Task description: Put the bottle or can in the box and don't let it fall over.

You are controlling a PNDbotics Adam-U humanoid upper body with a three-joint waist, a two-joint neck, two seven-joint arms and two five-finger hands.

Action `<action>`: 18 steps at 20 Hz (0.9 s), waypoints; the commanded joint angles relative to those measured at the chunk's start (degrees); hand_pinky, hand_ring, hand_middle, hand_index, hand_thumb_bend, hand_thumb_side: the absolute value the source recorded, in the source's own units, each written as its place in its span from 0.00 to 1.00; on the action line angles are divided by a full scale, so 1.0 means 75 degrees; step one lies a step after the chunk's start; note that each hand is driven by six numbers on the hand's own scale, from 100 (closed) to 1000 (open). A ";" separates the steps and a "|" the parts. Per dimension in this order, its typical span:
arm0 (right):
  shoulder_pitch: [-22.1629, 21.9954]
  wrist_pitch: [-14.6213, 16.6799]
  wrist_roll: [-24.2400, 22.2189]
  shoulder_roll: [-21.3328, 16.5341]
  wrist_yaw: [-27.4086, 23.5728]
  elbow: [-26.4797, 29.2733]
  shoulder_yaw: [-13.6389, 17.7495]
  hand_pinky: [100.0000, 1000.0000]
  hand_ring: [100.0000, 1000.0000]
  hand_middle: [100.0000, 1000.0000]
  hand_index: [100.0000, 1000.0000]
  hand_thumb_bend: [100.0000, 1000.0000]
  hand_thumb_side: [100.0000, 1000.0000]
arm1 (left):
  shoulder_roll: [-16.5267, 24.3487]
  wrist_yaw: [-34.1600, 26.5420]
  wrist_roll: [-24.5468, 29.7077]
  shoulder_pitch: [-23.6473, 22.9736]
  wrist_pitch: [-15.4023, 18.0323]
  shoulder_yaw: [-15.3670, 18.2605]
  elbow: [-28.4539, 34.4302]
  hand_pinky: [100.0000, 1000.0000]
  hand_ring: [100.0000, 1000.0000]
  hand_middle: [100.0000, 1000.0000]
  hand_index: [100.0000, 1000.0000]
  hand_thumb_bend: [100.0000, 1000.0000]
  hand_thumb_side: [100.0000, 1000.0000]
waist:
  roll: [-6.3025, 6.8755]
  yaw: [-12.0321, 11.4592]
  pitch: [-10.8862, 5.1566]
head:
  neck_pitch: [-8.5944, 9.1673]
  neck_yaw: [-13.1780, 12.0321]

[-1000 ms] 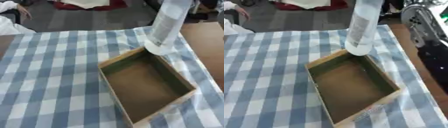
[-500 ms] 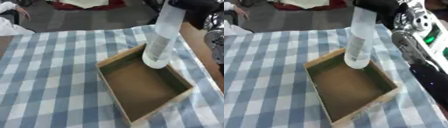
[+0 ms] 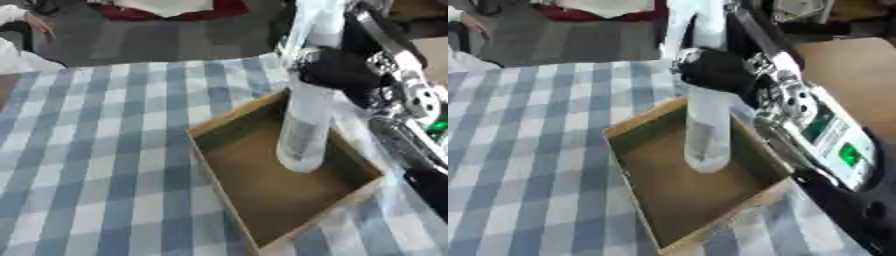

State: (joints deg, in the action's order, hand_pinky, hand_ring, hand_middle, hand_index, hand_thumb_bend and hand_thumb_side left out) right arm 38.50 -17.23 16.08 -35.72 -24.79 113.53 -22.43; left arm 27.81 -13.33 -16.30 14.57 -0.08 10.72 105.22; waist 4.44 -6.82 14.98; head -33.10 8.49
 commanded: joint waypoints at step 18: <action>-0.0532 -0.0370 -0.4027 -0.0220 0.1674 -0.0037 -0.0375 1.00 1.00 0.89 0.88 0.38 0.11 | 0.0138 -0.0014 0.0004 0.0062 0.0028 0.0049 0.0072 1.00 0.83 0.78 0.77 0.36 0.53 | 0.0039 0.0044 -0.0077 | 0.0205 0.0052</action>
State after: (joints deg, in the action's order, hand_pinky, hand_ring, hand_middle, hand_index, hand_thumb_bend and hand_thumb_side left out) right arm 34.81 -18.94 -11.47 -35.64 -13.75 113.38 -24.64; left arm 27.57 -13.61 -16.28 14.59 -0.05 10.72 105.21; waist 4.77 -6.47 15.18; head -32.25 8.77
